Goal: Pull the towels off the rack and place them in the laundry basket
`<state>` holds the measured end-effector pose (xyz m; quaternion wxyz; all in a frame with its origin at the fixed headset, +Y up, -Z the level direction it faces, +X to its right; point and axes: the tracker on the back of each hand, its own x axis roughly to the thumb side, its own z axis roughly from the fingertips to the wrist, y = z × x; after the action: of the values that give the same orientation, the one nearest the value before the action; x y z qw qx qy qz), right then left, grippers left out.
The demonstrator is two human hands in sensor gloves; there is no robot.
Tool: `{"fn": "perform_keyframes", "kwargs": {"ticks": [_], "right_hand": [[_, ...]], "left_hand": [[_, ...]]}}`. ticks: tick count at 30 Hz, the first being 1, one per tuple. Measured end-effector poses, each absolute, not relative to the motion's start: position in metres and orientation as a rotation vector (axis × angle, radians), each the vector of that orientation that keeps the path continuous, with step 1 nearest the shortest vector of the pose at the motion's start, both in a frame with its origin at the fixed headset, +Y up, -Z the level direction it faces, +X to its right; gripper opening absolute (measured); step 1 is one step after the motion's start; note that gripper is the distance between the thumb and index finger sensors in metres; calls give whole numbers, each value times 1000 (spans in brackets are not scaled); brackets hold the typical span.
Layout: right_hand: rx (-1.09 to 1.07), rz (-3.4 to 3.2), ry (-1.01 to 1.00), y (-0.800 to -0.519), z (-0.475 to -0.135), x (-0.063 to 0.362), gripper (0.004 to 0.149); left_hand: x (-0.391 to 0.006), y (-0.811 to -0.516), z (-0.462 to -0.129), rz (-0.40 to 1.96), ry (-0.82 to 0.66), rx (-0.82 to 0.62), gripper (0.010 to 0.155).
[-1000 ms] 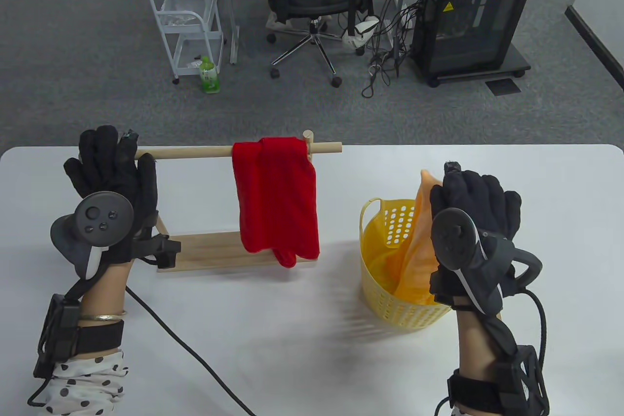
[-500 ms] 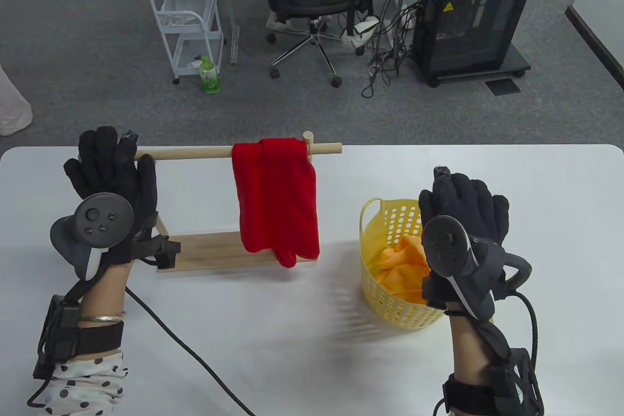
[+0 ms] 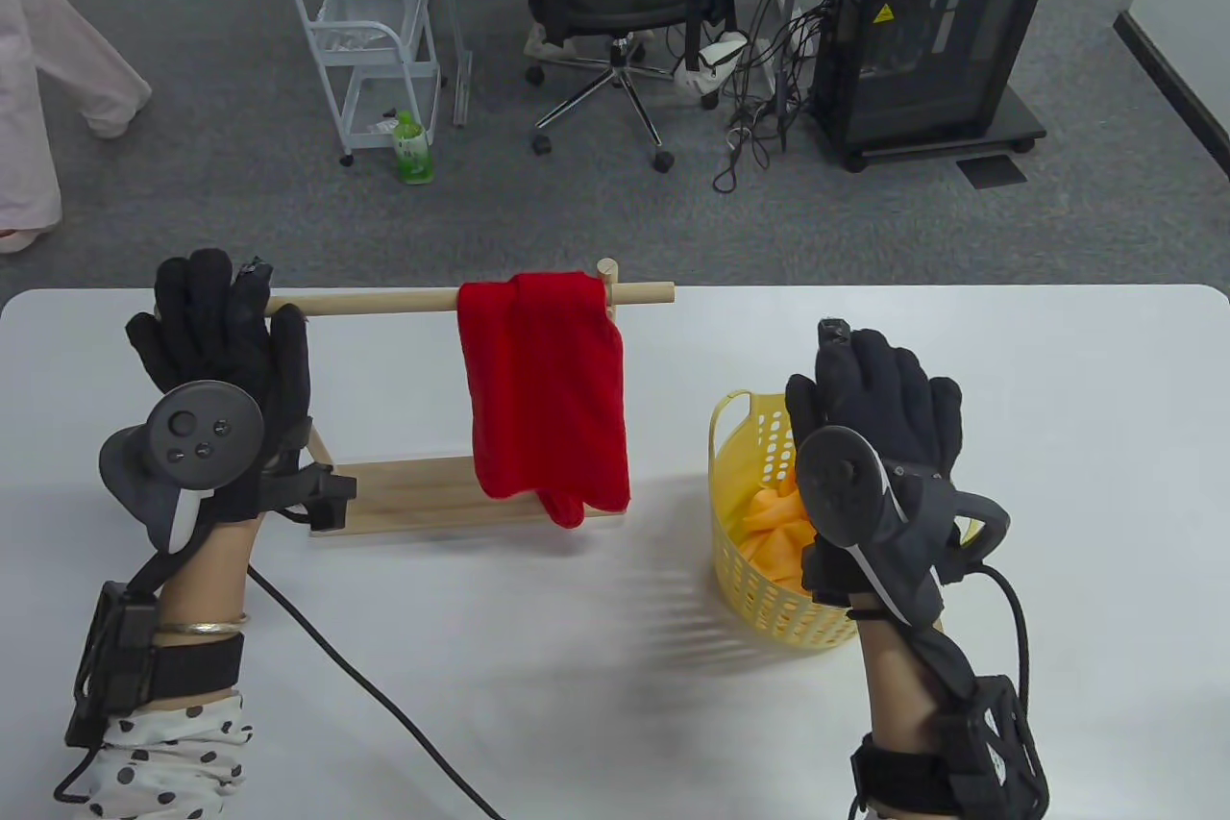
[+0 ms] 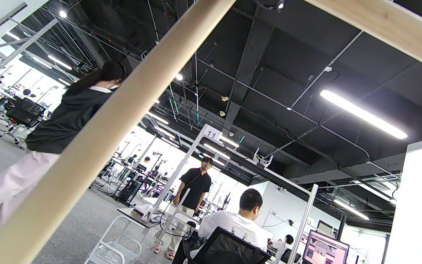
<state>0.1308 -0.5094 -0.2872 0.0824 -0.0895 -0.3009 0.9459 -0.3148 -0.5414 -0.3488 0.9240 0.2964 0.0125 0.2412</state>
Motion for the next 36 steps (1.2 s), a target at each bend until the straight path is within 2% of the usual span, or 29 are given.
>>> {"fn": "perform_keyframes", "kwargs": {"ticks": [7,17,30,36], "right_hand": [[-80,2774,-958,-495,-294,87,65],[161,2699,-976,-483,-304,13,69],[190,2661,-975,-491,-319,-35,73],[154,2676,-886,-499,-332,-43,75]], "left_hand": [[-314,-541,-349,499,26,609,60],[-315,-541,-350,504,23,608,60],[-314,-542,-348,503,12,623,60],[-315,-543,-347,512,6,624,60]]}}
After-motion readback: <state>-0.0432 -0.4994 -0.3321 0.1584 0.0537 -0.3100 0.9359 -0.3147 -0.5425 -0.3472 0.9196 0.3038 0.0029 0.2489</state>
